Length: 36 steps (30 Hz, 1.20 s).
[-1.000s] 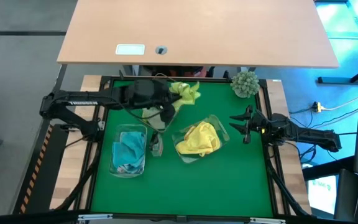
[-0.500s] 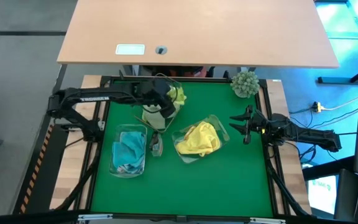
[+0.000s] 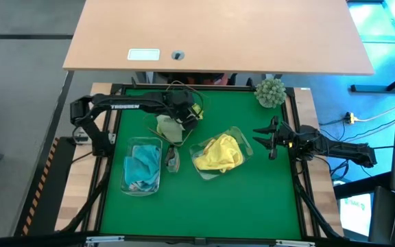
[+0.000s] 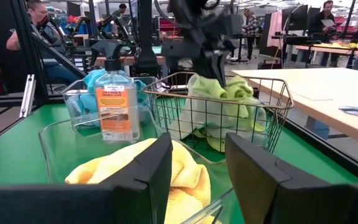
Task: Sort microfiber towel by color & place in baskets
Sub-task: Put the green microfiber towel into the wire basket
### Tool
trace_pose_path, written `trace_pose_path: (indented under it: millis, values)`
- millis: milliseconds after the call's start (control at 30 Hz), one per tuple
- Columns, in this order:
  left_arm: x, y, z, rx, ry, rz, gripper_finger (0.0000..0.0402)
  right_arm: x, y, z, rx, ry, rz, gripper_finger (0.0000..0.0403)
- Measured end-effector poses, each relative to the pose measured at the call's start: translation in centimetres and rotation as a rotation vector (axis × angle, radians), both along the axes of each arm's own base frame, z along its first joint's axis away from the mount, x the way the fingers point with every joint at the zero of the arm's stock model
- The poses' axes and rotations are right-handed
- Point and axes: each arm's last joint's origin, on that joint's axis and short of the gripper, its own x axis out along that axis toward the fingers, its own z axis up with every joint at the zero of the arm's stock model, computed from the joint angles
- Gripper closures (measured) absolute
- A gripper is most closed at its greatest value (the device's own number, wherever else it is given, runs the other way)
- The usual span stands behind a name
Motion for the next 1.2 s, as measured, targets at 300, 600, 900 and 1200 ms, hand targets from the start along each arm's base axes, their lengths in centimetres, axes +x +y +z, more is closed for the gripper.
trace_pose_path:
  millis: [300,600,900,1200]
  values:
    - [0.5,0.6,-3.0,-0.035,0.121,0.014,0.0397,0.0,0.0,0.0,0.0,0.0,0.0,0.0256]
    - [0.7,0.7,-3.4,-0.037,0.13,0.02,0.0367,0.0,0.0,0.0,0.0,0.001,0.0,0.0256]
    - [0.7,0.5,-3.3,-0.071,0.116,0.001,0.0284,0.0,0.0,0.0,0.0,0.0,0.0,0.0256]
    - [0.1,0.2,-2.0,-0.1,0.106,-0.023,0.0249,0.0,0.0,0.0,0.0,0.001,0.0,0.0256]
